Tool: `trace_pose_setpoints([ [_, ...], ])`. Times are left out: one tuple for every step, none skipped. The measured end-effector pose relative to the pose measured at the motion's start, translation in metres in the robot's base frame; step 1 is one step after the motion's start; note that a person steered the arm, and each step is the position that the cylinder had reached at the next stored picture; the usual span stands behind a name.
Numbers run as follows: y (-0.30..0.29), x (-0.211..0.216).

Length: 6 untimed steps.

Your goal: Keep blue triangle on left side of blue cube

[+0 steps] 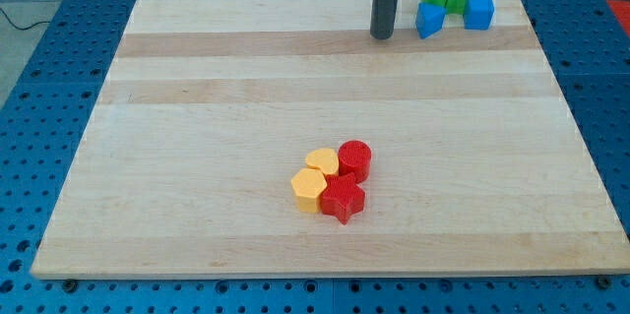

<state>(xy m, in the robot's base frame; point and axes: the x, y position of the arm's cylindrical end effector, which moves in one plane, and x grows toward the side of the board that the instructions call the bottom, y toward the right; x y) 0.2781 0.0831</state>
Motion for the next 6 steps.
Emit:
trace_pose_setpoints([
  [0.019,-0.004],
  [0.033,-0.01],
  [0.05,-0.015],
  [0.055,-0.016],
  [0.05,-0.013],
  [0.057,-0.013],
])
